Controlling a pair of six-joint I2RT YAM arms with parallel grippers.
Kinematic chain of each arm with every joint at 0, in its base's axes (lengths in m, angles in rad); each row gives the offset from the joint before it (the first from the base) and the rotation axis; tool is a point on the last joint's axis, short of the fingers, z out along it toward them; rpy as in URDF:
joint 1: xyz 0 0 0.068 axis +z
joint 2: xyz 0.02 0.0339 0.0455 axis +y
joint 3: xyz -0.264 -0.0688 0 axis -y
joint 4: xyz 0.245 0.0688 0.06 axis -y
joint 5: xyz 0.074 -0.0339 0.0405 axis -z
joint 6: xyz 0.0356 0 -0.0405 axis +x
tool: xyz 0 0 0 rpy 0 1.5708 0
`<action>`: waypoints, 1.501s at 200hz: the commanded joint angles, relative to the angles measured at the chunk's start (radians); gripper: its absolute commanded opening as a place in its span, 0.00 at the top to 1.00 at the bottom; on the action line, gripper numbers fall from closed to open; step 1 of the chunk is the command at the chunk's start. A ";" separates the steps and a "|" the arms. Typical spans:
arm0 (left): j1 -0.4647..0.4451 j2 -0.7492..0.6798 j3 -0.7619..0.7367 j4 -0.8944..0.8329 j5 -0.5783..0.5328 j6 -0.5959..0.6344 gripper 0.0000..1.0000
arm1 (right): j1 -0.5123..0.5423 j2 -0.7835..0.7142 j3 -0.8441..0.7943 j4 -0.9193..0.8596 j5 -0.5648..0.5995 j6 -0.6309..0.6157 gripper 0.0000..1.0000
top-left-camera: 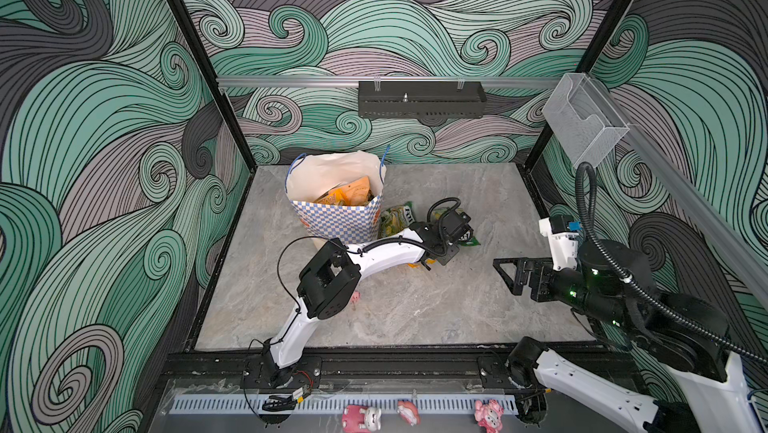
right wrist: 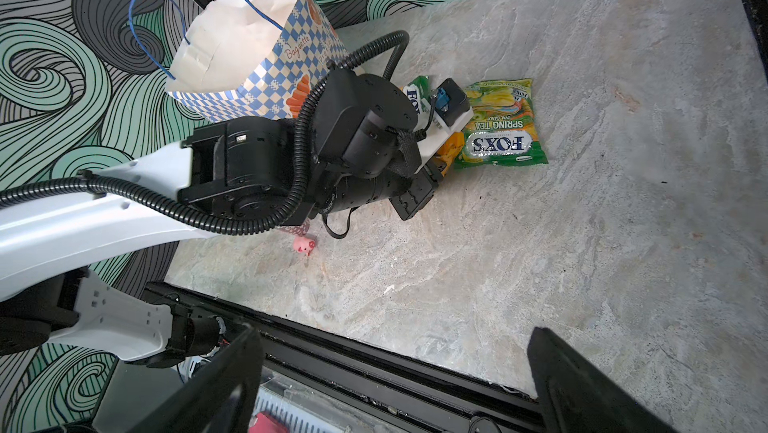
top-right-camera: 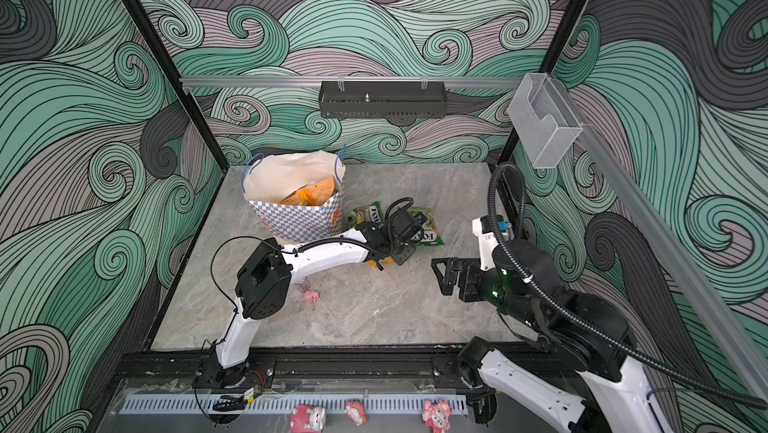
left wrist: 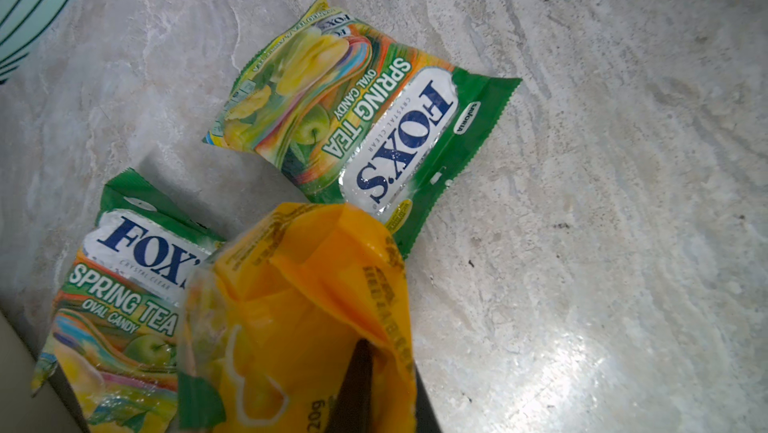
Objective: Take the snacks out of the paper bag
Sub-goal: 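Carry the yellow bag beside the FOX'S bags and release it, then move the left gripper back up over the checkered bag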
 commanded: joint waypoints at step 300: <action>0.313 -0.373 0.453 -0.163 0.016 -0.199 0.34 | 0.006 0.056 0.020 0.020 -0.014 -0.001 0.01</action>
